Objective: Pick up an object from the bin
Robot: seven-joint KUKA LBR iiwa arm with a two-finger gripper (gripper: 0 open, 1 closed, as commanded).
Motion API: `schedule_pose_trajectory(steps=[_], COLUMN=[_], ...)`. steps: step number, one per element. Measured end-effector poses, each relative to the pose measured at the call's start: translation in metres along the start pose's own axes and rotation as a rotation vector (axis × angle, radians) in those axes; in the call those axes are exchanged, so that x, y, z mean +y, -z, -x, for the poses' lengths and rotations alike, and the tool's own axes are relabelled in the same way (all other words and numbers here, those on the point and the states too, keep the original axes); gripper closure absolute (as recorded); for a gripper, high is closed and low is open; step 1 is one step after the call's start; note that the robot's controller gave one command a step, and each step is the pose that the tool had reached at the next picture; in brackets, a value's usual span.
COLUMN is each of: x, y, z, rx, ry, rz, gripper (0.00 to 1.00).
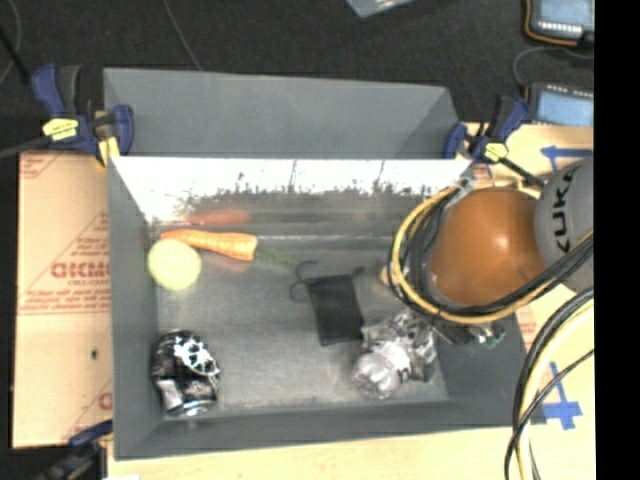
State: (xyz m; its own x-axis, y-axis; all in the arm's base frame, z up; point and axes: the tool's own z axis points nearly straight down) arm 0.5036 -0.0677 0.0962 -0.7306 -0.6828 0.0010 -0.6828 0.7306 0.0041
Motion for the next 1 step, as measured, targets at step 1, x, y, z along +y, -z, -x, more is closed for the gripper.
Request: schedule_pose_trajectory(steps=[1], x=[-0.0010], y=[0.0247], z=[0.0009], rx=[-0.003], ry=[0.000], rz=[-0.004], gripper=[1.00])
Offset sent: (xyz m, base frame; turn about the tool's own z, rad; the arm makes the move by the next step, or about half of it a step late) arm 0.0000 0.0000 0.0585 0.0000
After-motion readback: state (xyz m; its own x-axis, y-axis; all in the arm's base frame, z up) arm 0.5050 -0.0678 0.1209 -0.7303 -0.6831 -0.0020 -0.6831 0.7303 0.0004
